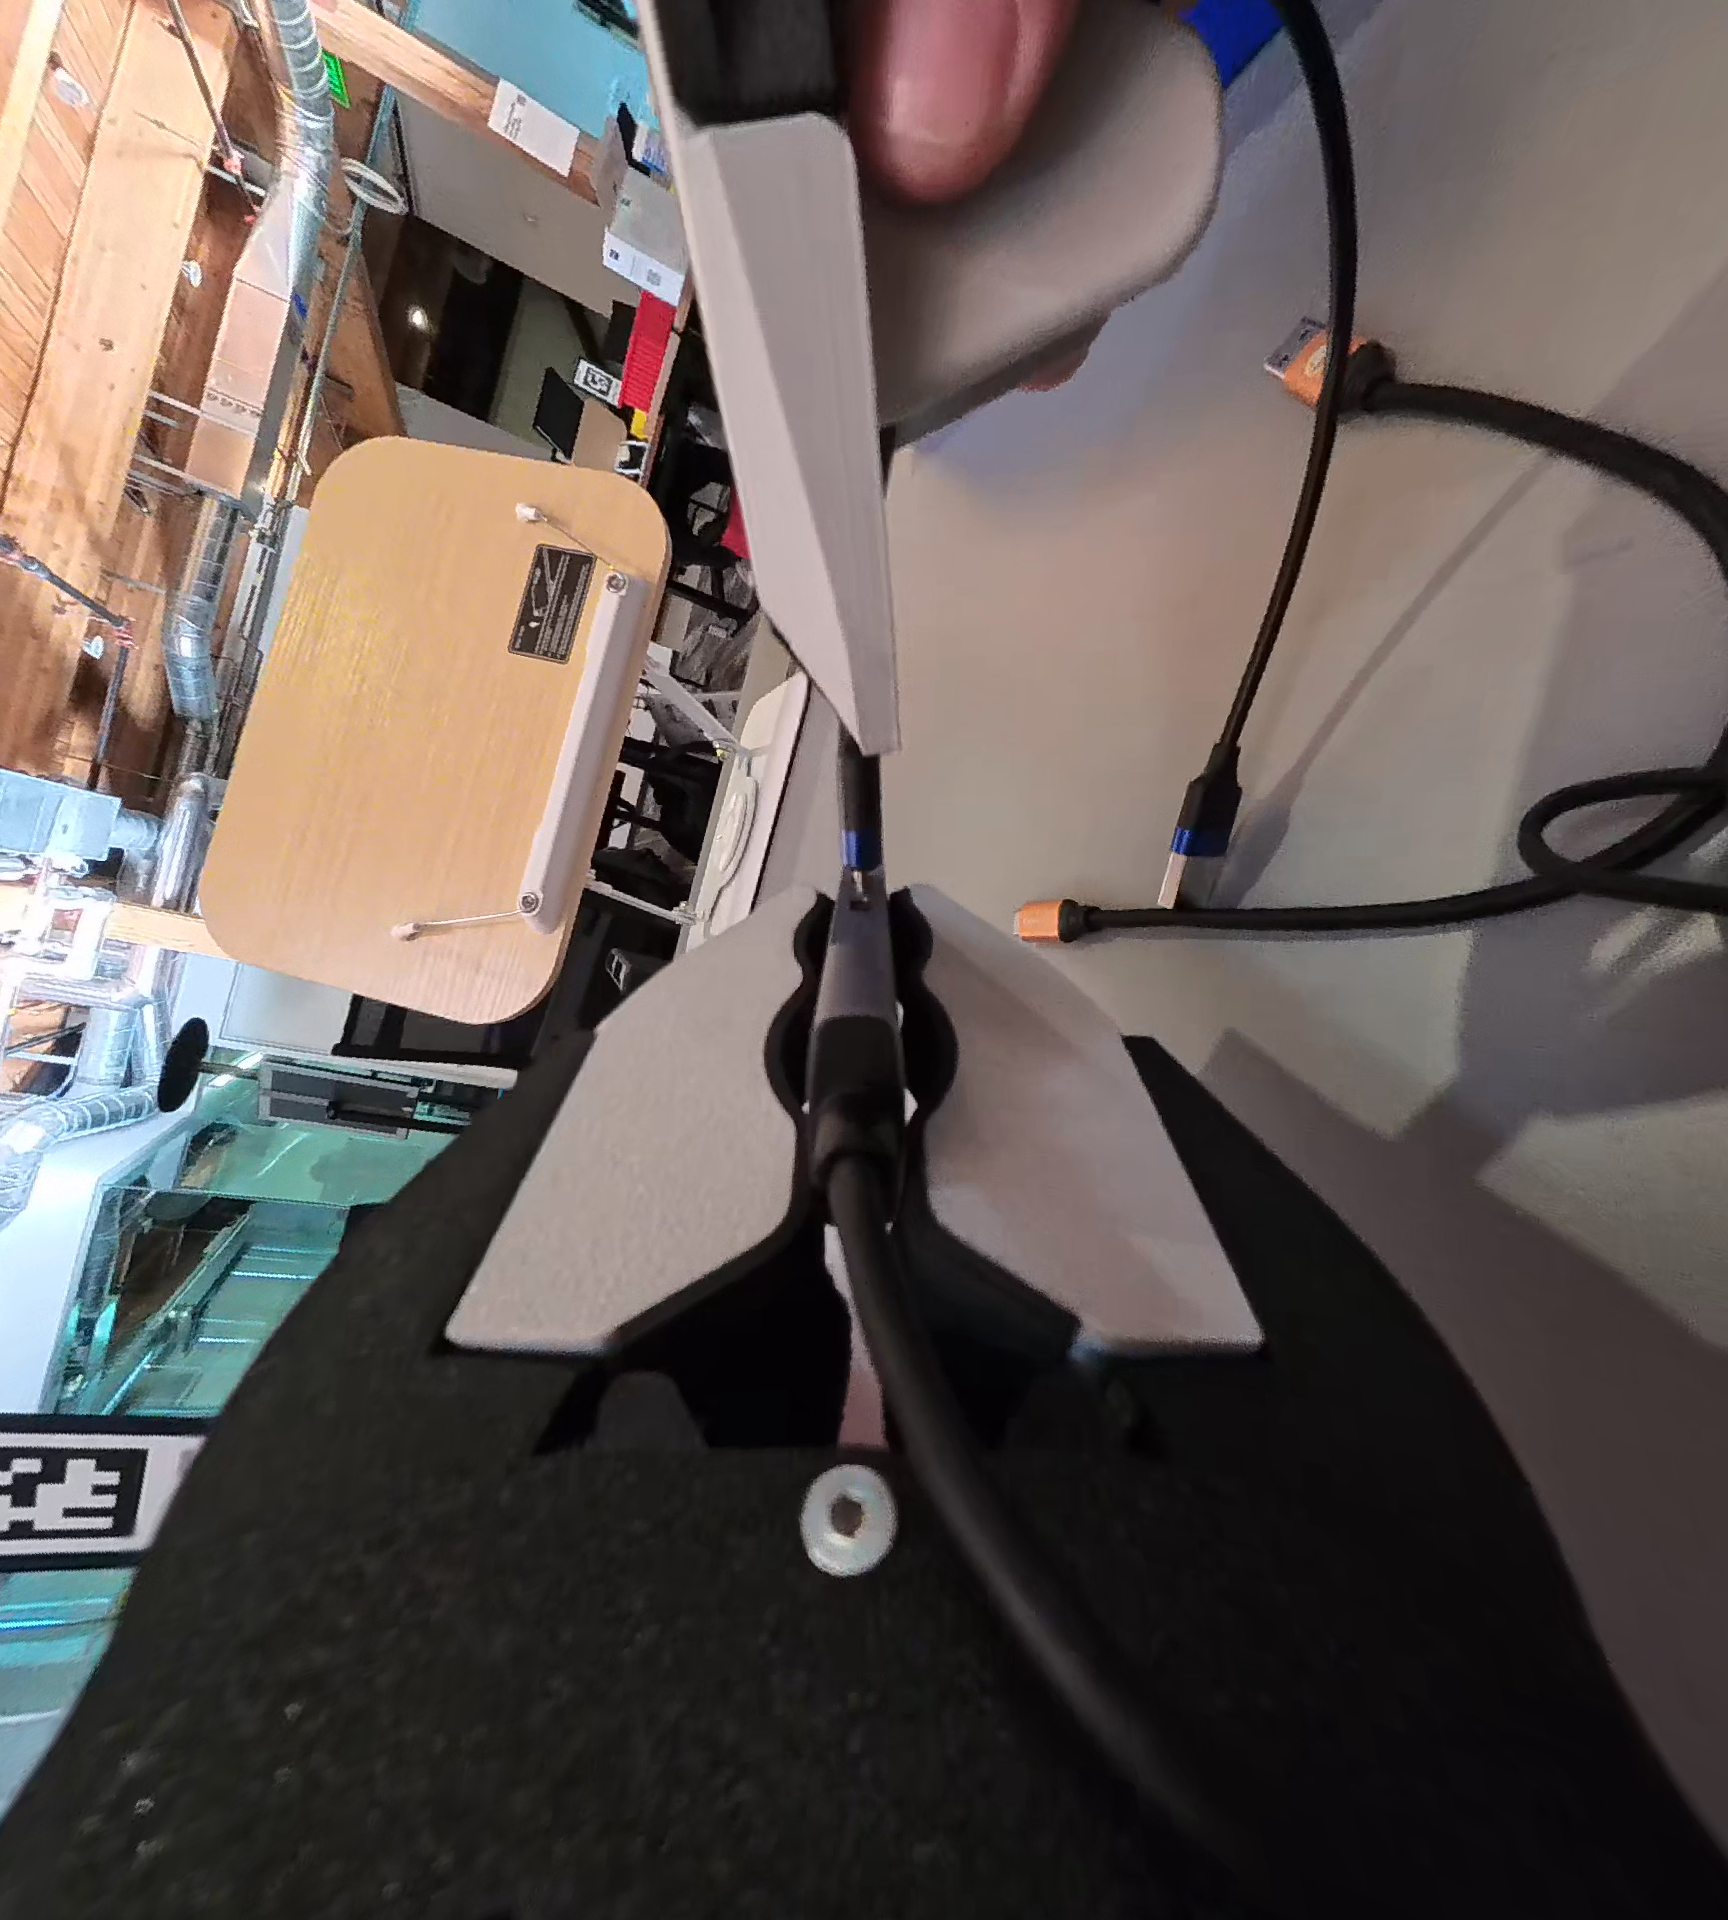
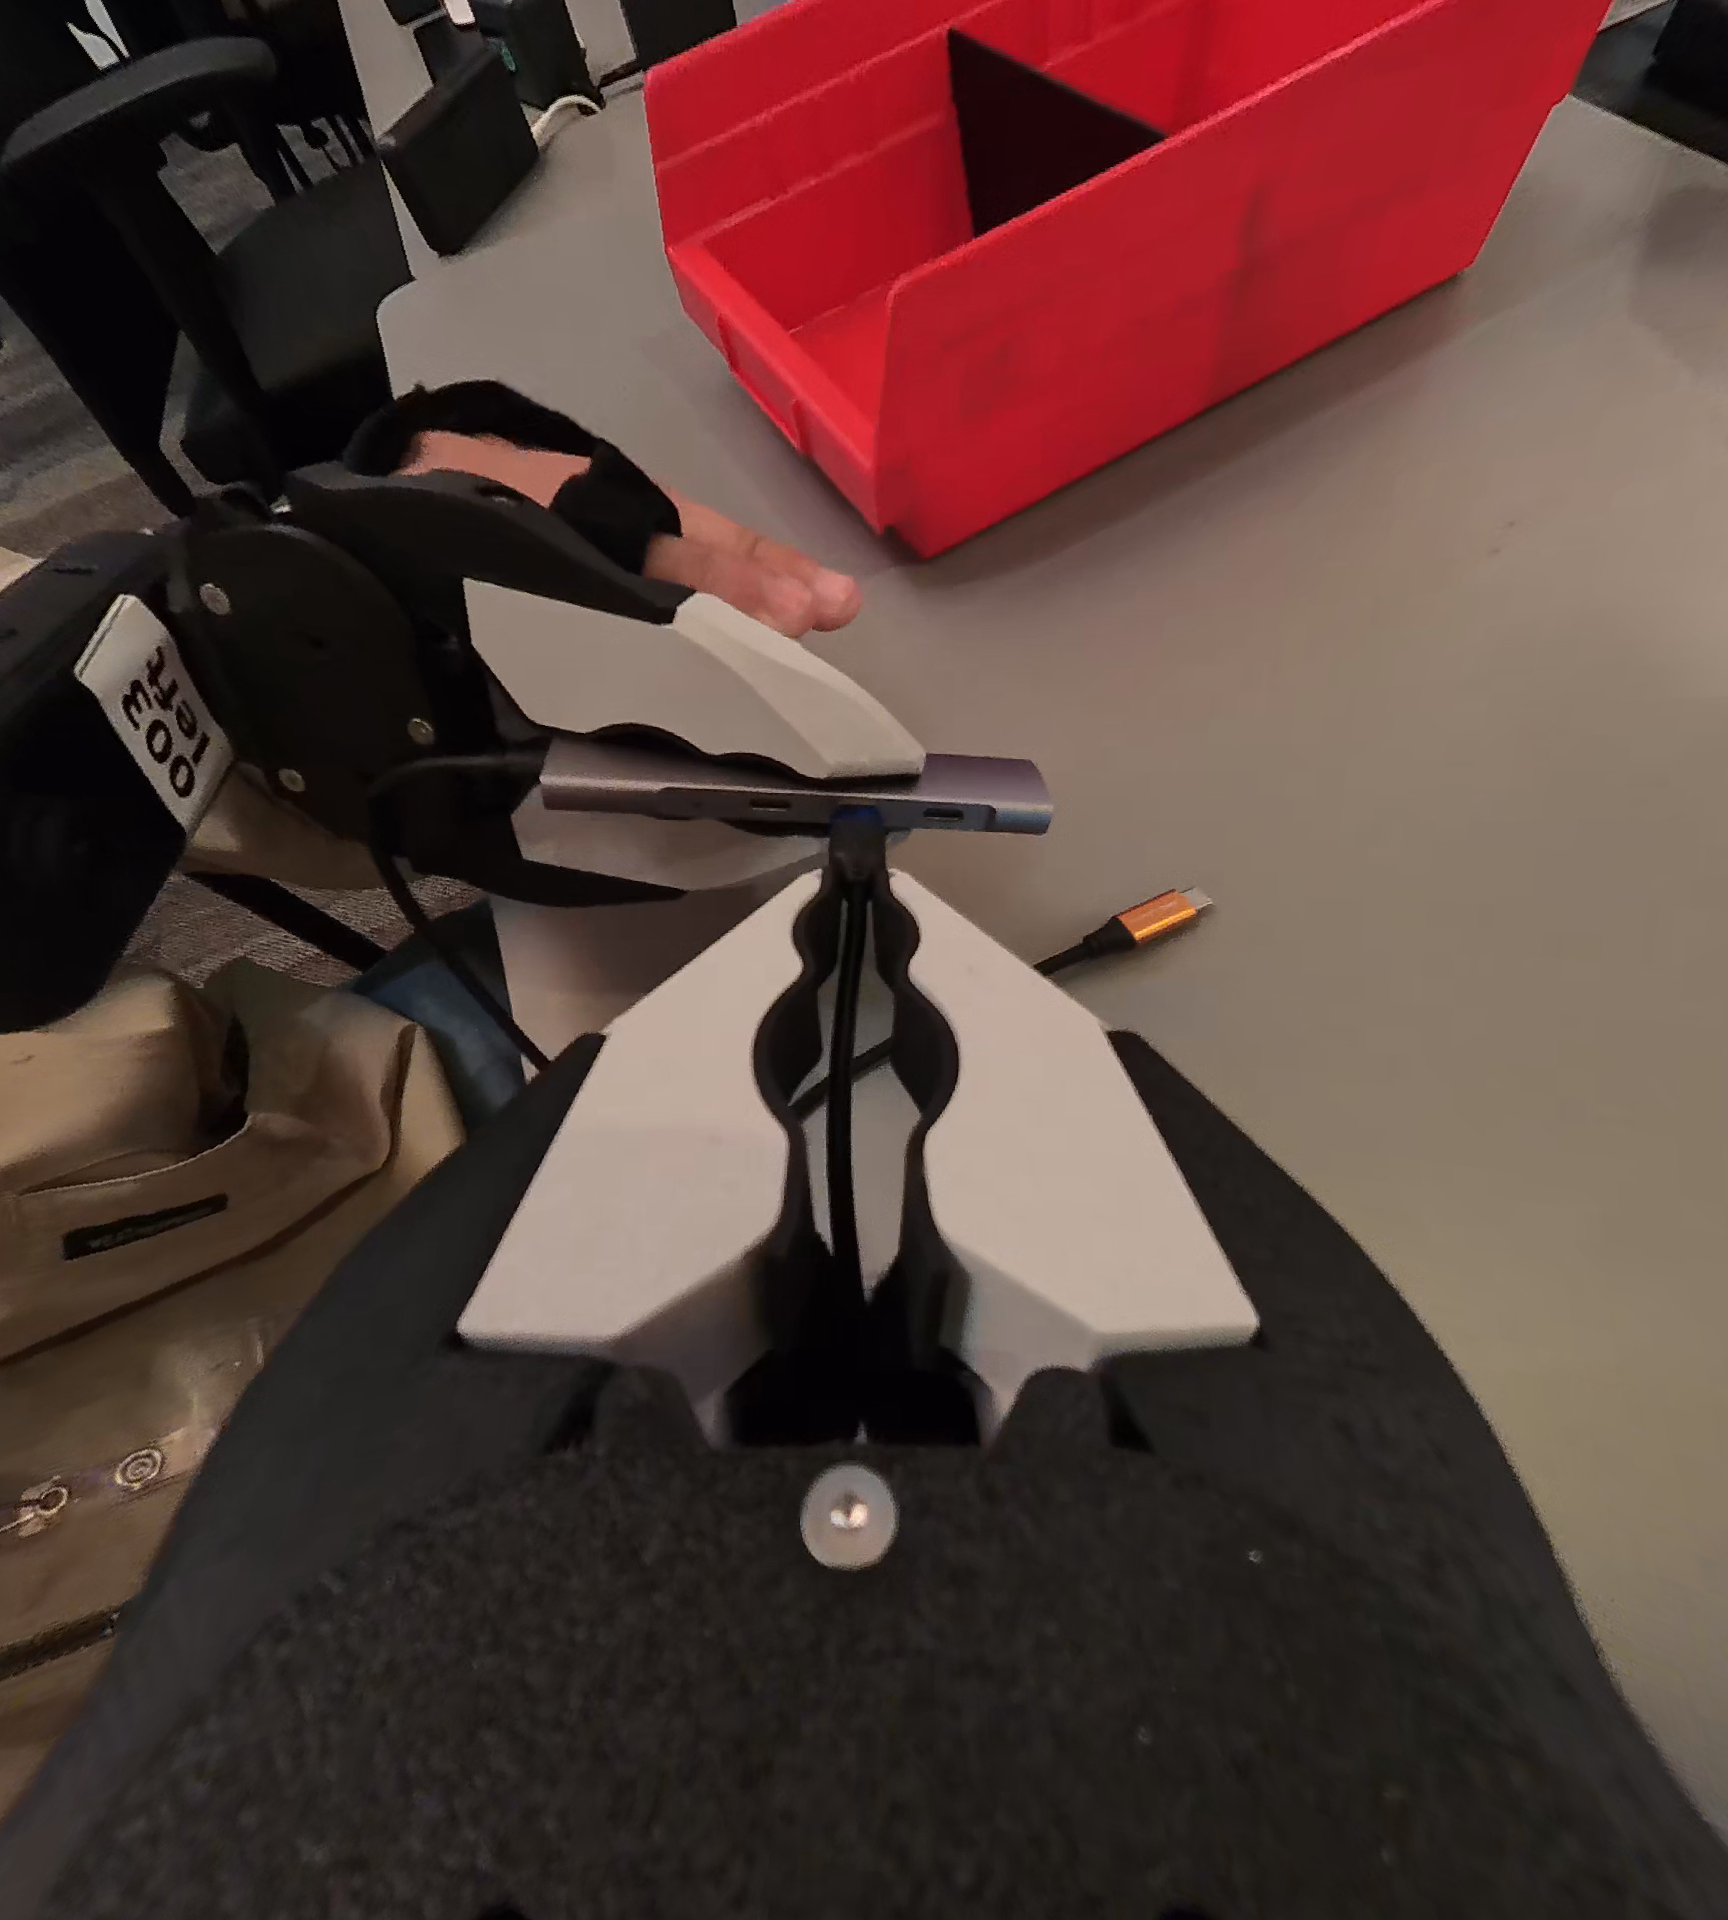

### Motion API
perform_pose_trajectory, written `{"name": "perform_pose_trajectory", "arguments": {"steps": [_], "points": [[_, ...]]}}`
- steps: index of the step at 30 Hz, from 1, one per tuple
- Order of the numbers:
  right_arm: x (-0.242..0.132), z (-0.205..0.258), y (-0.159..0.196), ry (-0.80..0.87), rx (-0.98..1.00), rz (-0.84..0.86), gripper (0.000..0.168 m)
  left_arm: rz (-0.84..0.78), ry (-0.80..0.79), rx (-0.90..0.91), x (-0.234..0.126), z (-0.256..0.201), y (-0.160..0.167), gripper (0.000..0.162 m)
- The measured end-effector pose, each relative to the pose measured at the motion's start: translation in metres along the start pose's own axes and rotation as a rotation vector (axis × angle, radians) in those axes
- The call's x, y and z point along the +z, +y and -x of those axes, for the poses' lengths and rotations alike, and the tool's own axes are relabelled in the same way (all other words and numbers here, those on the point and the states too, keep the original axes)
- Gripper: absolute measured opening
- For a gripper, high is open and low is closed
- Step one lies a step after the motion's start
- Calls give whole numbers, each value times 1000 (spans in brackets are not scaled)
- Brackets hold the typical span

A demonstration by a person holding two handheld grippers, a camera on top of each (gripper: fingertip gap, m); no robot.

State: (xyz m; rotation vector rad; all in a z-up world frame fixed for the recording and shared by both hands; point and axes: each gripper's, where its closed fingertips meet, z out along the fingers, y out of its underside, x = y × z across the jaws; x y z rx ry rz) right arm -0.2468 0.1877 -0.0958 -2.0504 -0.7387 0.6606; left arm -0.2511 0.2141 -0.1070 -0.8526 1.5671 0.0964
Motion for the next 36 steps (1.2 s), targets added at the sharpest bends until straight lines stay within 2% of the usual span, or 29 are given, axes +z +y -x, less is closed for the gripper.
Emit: {"name": "perform_pose_trajectory", "arguments": {"steps": [8, 11, 19, 25, 30, 36], "points": [[4, -4, 1, 97, -30, -1, 5, 55, -25, 38, 3, 2, 4, 10], [5, -4, 1, 76, -34, -7, 5, 65, -33, 115, 2, 2, 5, 9], [8, 0, 6, -65, -3, -69, 5, 57, -38, 174, 0, 0, 2, 9], [5, 0, 0, -95, -16, -146, 5, 43, -43, 142, 1, 1, 0, 10], [12, -4, 11, 4, -97, -61, 5, 86, -42, 186, 4, -4, 4, 9], [8, 0, -4, -60, -15, -173, 6, 70, -98, 185, -1, 10, 3, 10]]}}
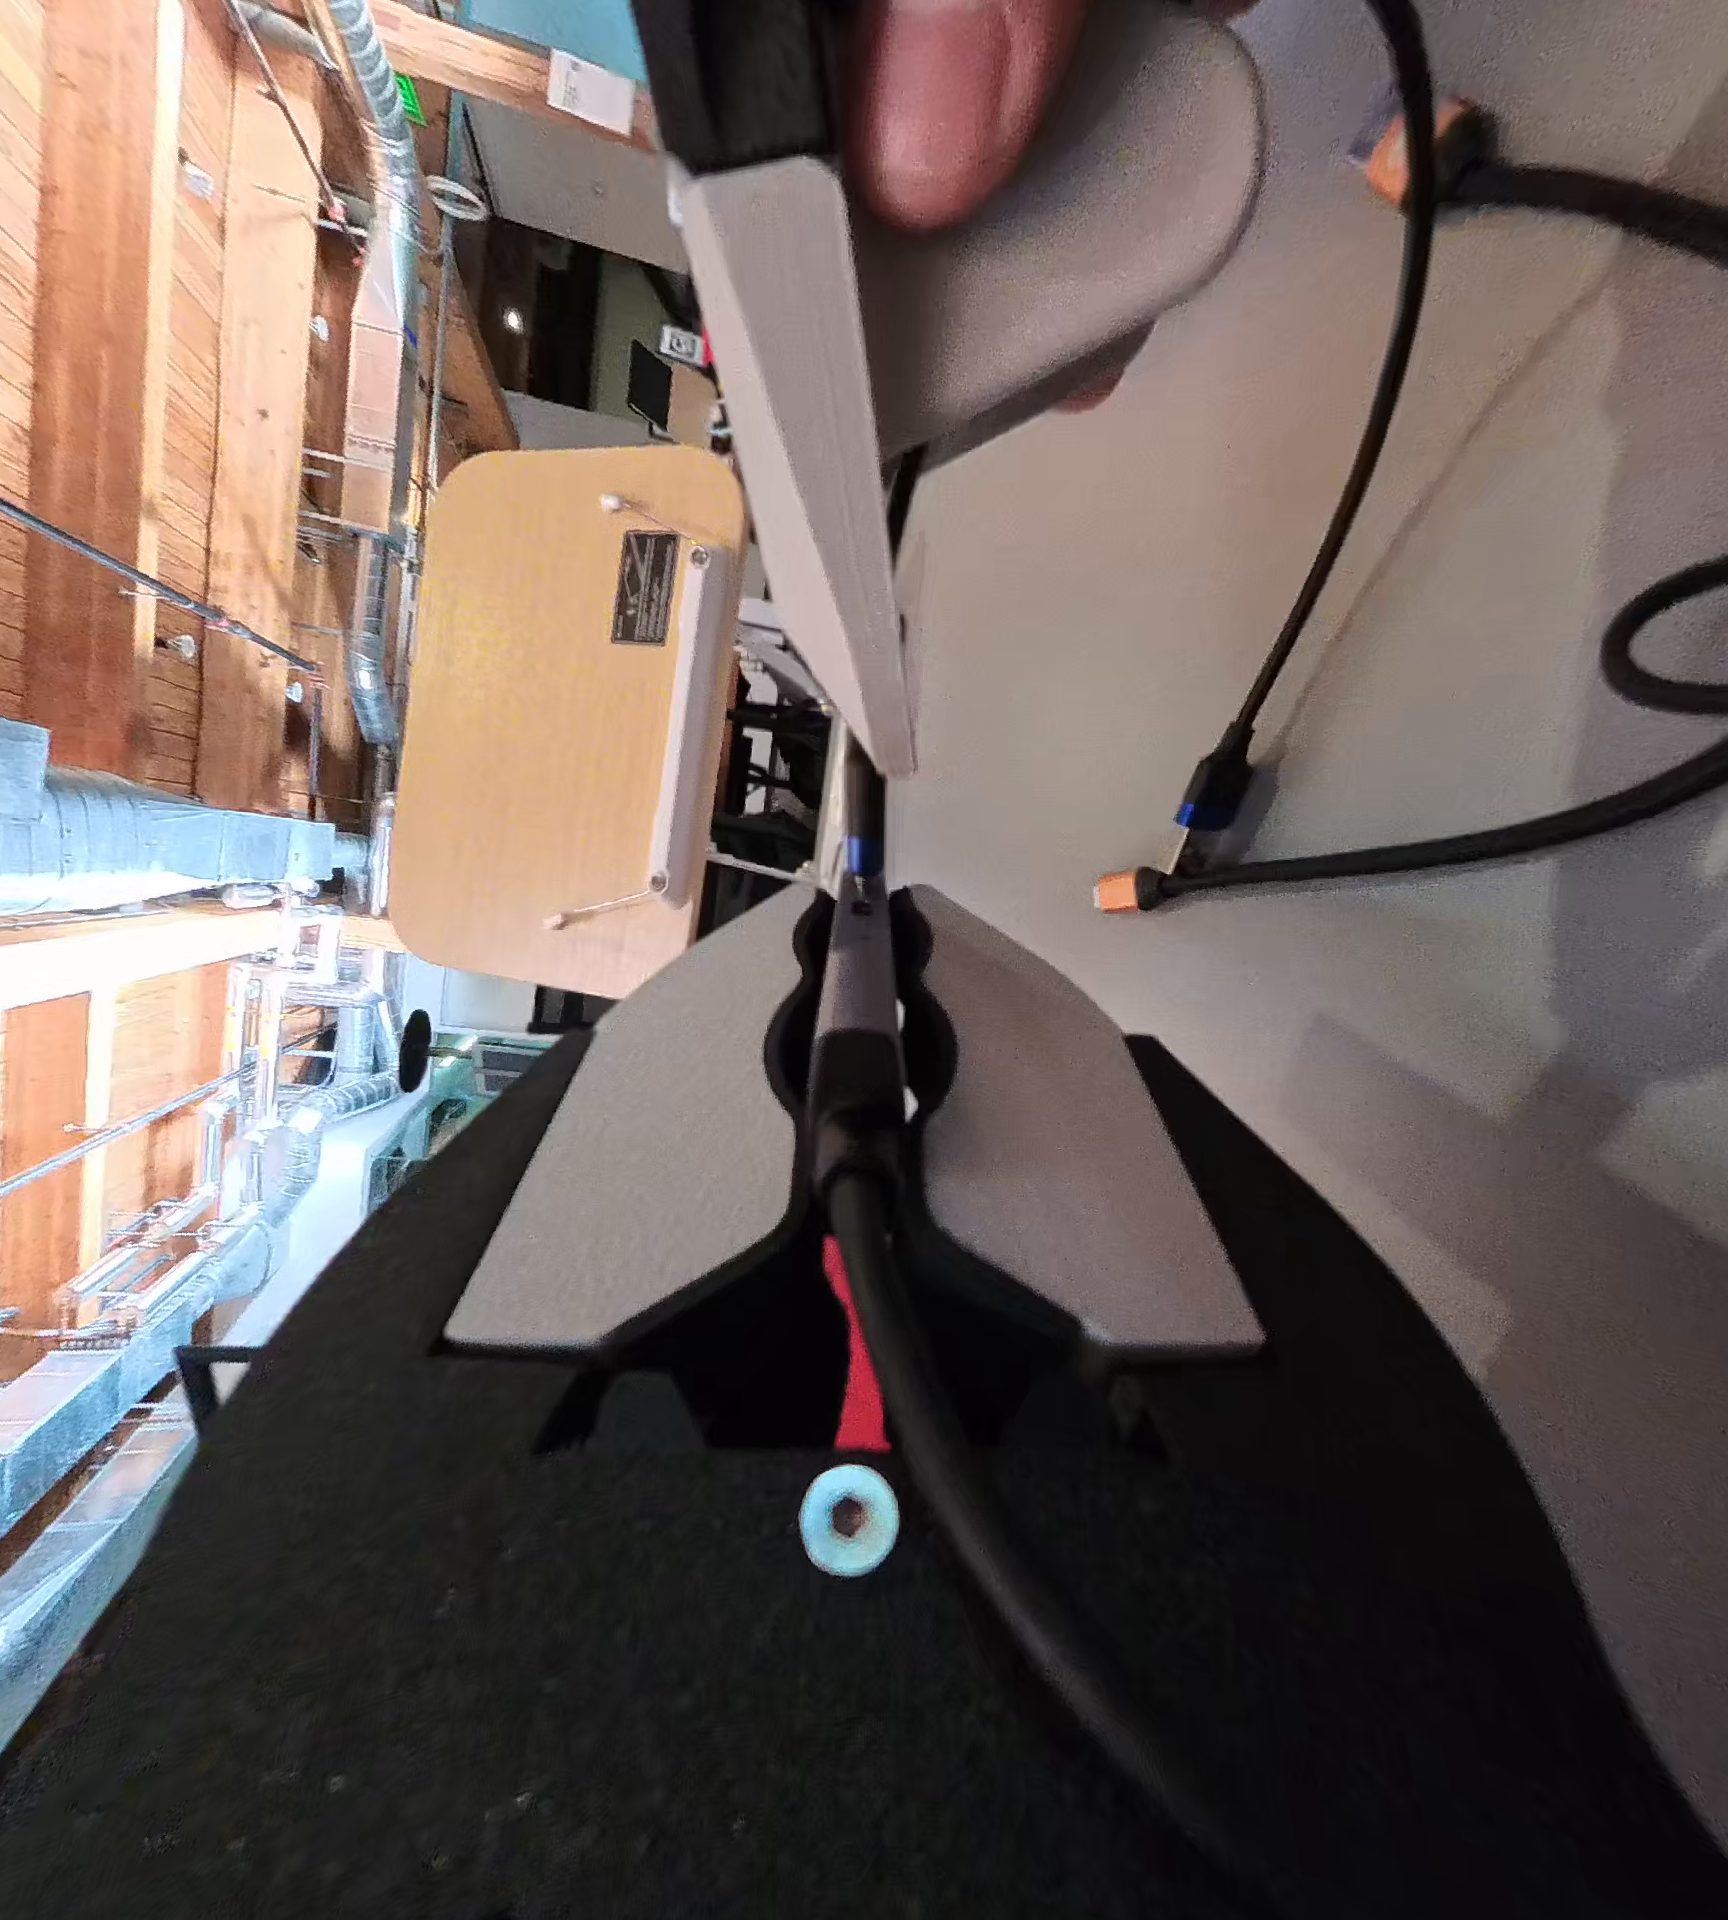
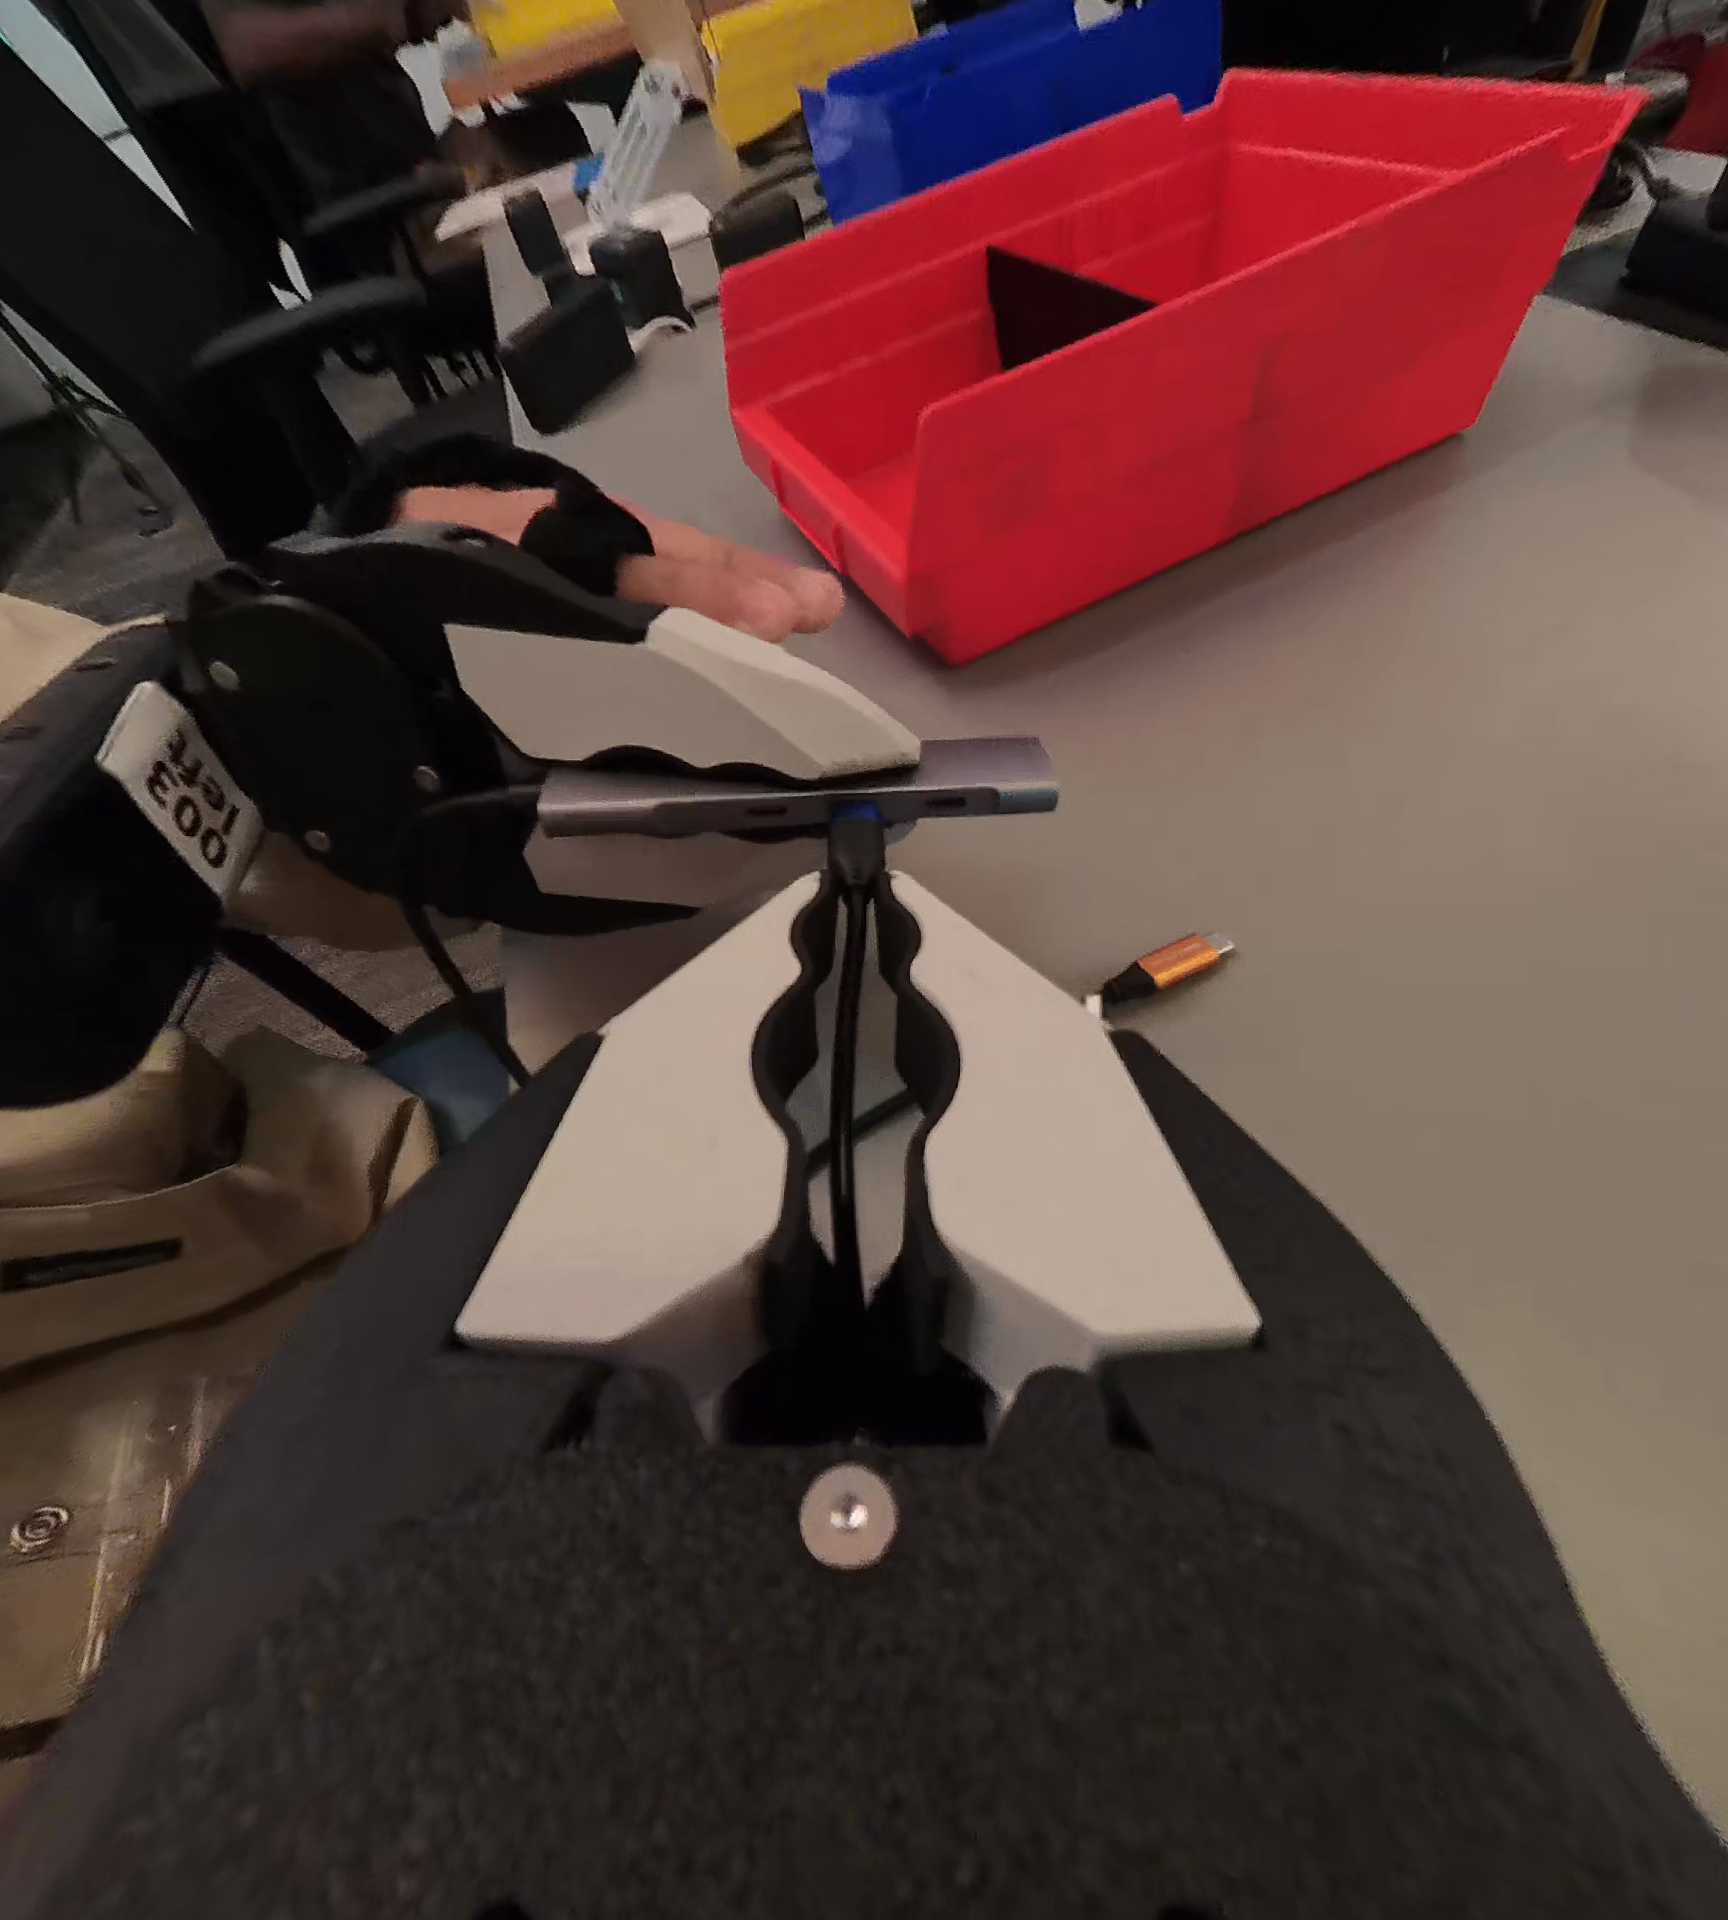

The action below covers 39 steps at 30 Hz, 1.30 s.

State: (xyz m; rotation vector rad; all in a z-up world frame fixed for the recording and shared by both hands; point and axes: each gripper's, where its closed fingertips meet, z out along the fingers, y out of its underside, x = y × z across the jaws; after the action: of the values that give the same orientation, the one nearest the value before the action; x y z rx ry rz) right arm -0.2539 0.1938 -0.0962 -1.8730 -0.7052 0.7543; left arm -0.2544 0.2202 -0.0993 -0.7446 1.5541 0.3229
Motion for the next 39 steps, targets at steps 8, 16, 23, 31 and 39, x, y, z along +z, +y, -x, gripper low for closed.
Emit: {"name": "perform_pose_trajectory", "arguments": {"steps": [8, 16, 23, 31, 39], "points": [[-55, -31, -56, 191, -20, -340, 27, 149, -162, -445, -27, 58, 97, 10], [31, -41, 63, 359, 28, 291, 31, 232, -223, -607, -36, 68, 124, 10], [52, -55, 73, 475, 43, 377, 17, 225, -156, -664, -27, 54, 124, 10], [40, -20, 83, 106, -131, 474, 3, 225, -140, -683, -27, 51, 128, 10], [23, -15, 82, 62, -272, 401, 18, 215, -114, -633, -22, 44, 120, 10]]}}
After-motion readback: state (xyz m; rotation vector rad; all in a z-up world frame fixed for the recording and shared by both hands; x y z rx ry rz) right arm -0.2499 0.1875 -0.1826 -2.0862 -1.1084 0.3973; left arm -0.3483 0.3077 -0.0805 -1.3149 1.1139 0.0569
